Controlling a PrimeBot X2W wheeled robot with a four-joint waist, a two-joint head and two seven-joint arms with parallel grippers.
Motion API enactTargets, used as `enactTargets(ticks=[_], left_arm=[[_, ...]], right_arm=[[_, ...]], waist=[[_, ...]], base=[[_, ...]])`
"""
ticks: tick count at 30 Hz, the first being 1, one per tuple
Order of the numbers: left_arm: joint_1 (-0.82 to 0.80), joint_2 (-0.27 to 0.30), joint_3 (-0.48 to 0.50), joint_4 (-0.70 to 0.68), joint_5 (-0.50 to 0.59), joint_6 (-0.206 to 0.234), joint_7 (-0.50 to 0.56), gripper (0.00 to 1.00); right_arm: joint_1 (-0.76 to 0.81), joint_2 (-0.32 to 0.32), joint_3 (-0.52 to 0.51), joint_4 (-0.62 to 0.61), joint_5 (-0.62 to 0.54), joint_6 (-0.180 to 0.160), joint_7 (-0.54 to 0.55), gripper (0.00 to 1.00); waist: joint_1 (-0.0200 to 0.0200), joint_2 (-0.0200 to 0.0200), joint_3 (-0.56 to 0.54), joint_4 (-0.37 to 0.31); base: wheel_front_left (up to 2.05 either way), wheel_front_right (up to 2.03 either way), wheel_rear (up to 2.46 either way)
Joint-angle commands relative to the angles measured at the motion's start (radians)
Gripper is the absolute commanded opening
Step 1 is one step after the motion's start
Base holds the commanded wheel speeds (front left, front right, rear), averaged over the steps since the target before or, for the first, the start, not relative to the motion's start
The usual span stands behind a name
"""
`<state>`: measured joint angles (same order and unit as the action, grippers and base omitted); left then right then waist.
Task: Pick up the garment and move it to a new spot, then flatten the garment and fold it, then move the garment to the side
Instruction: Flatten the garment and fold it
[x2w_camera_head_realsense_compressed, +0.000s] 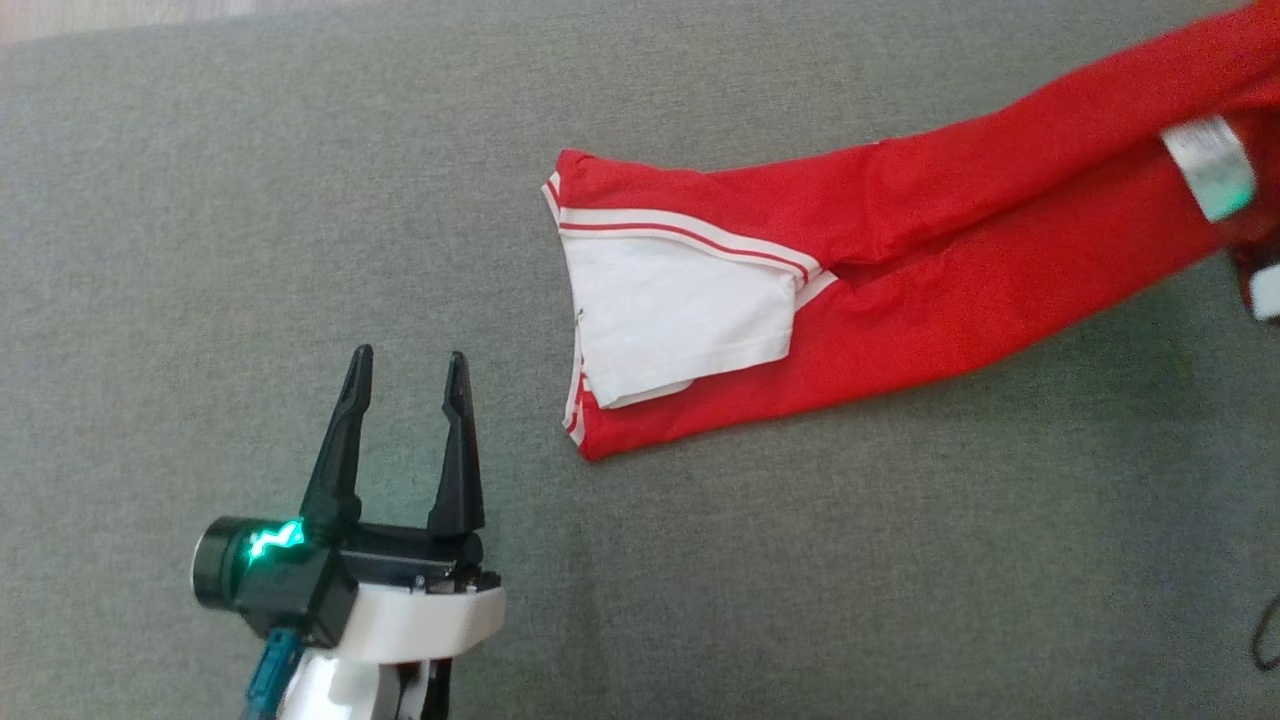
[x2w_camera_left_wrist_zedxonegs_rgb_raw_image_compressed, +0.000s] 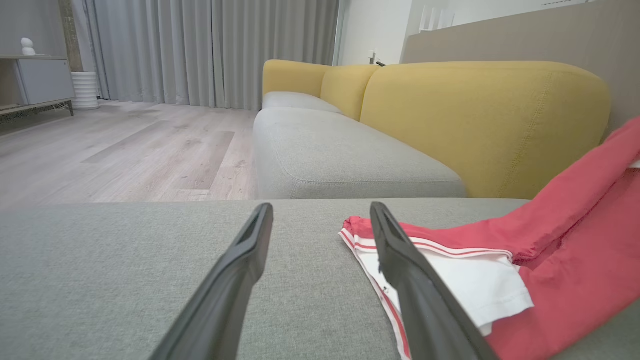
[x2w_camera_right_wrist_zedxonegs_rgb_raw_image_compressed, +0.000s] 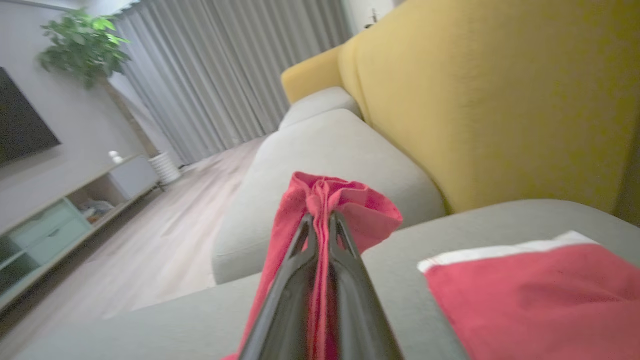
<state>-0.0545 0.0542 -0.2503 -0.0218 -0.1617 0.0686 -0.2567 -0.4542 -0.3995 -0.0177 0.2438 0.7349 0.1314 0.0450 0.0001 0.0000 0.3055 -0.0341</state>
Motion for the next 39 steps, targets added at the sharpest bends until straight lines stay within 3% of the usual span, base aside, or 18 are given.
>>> enactTargets(ticks=[1,6,10,16,22,23,24,30,34,39], left_arm=[[-0.021,-0.004,0.035,-0.026,-0.003,-0.004,-0.005,1.0],[-0.026,-0.004,0.024,-0.018,-0.016,-0.008,-0.005,1.0],[-0.033,-0.004,0.02,-0.011,-0.021,-0.011,-0.005,1.0],[-0.047,-0.004,-0.003,-0.003,-0.032,-0.014,-0.005,1.0],[-0.058,-0.004,-0.022,0.002,-0.048,-0.008,-0.005,1.0],[-0.059,-0.004,-0.023,0.002,-0.05,-0.006,-0.005,1.0],[-0.06,-0.004,-0.024,0.002,-0.052,-0.004,-0.005,1.0],[-0.053,-0.004,-0.024,0.005,-0.058,0.006,-0.005,1.0],[-0.034,-0.004,-0.011,0.01,-0.053,0.009,-0.005,1.0],[-0.003,-0.004,0.008,0.02,-0.04,0.009,-0.005,1.0]], right_arm=[[0.022,0.005,0.02,-0.096,0.009,-0.001,0.026,0.0],[0.044,0.084,0.109,-0.303,-0.022,-0.001,0.122,0.0],[0.023,0.165,0.235,-0.347,-0.074,-0.001,0.176,0.0],[-0.025,0.274,0.438,-0.226,-0.123,-0.001,0.197,0.0],[-0.065,0.321,0.567,-0.02,-0.143,-0.001,0.174,0.0],[-0.069,0.326,0.583,0.009,-0.144,-0.001,0.167,0.21],[-0.072,0.33,0.591,0.035,-0.145,-0.001,0.152,1.0],[-0.085,0.345,0.584,0.063,-0.113,-0.001,0.013,1.0],[-0.077,0.344,0.504,0.042,-0.114,-0.001,-0.119,1.0],[-0.001,0.282,0.408,0.014,-0.129,-0.001,-0.258,1.0]], waist=[[-0.0001,0.0,-0.001,0.004],[-0.0001,0.0,-0.004,0.024],[-0.0001,0.0,-0.003,0.045],[-0.0001,0.0,0.006,0.094],[-0.0001,0.0,0.022,0.148],[-0.0001,0.0,0.023,0.154],[-0.0001,0.0,0.023,0.16],[-0.0001,0.0,0.005,0.166],[-0.0001,0.0,-0.04,0.142],[-0.0001,0.0,-0.123,0.101]], base=[[0.0,0.0,0.0],[0.0,0.0,0.0],[0.0,0.0,0.0],[0.0,0.0,0.0],[0.0,0.0,0.0],[0.0,0.0,0.0],[0.0,0.0,0.0],[0.0,0.0,0.0],[0.0,0.0,0.0],[0.0,0.0,0.0]])
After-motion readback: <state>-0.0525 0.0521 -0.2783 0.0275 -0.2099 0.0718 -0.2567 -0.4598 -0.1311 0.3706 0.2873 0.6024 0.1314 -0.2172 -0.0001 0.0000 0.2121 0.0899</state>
